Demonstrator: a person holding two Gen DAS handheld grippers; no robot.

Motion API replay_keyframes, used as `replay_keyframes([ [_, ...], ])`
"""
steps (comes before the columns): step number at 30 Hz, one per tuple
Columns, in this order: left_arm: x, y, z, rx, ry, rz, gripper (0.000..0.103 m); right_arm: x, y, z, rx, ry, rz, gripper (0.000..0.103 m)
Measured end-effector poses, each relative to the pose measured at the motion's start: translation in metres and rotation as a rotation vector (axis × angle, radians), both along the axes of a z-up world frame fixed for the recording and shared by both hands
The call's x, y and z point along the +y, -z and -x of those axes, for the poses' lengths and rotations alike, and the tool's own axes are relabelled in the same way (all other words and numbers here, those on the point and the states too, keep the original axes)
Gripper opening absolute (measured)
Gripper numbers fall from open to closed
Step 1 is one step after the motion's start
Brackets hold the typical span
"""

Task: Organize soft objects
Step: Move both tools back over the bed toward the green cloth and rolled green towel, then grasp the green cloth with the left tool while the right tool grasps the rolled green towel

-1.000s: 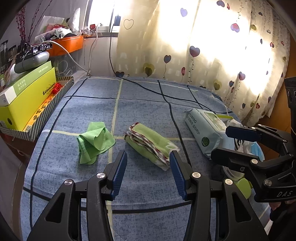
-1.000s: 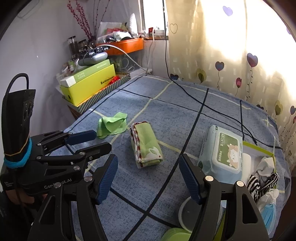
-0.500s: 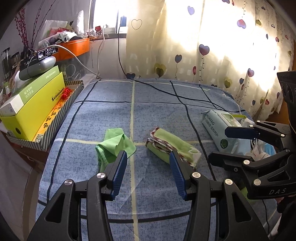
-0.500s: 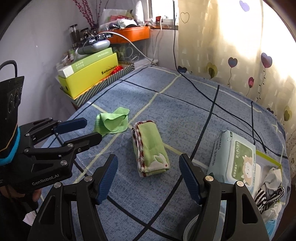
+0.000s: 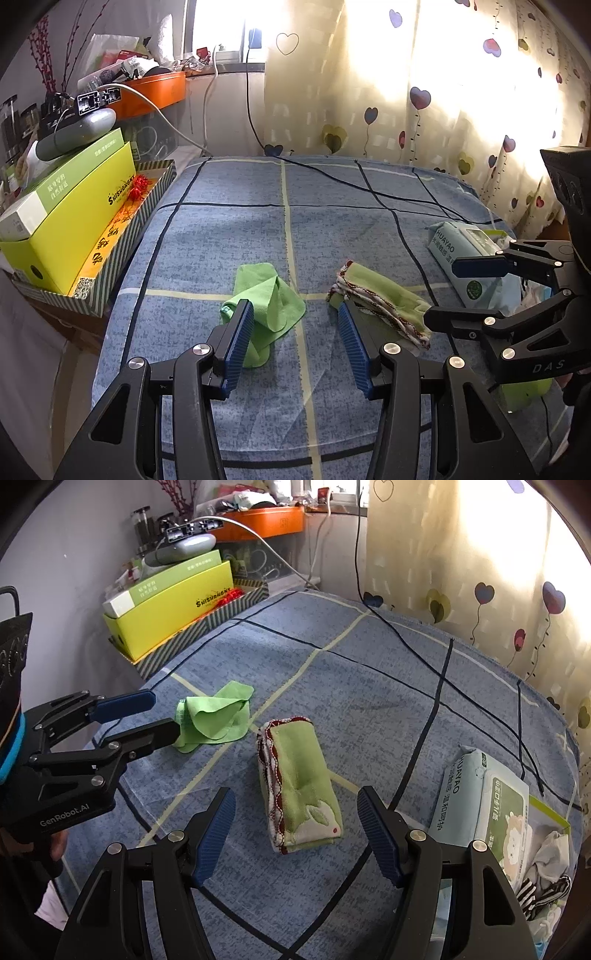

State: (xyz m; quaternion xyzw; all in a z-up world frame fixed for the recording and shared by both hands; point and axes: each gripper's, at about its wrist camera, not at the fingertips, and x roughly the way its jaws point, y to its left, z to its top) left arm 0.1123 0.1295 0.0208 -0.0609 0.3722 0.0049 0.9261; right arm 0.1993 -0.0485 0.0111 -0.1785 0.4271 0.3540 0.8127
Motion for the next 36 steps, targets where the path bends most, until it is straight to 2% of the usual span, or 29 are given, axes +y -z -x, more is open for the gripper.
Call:
replay_keyframes([
  [11, 0.027, 0.017, -0.015, 0.020, -0.046, 0.039, 0.049, 0.022, 0.024, -0.016, 0.074, -0.030, 0.064, 0.069],
  [20, 0.036, 0.038, -0.028, 0.063, -0.068, 0.044, 0.049, 0.034, 0.044, -0.026, 0.091, -0.024, 0.136, 0.068],
  [23, 0.038, 0.046, -0.034, 0.084, -0.075, 0.046, 0.049, 0.035, 0.049, -0.029, 0.100, -0.024, 0.142, 0.063],
  [26, 0.037, 0.054, -0.038, 0.105, -0.066, 0.052, 0.049, 0.036, 0.052, -0.031, 0.099, -0.020, 0.149, 0.048],
  [30, 0.038, 0.061, -0.044, 0.126, -0.079, 0.053, 0.049, 0.036, 0.050, -0.029, 0.077, -0.027, 0.144, 0.041],
  [35, 0.031, 0.065, -0.049, 0.122, -0.086, 0.019, 0.049, 0.033, 0.046, -0.025, 0.051, -0.035, 0.142, 0.036],
  [36, 0.031, 0.066, -0.050, 0.121, -0.093, 0.012, 0.043, 0.033, 0.046, -0.024, 0.047, -0.035, 0.144, 0.036],
])
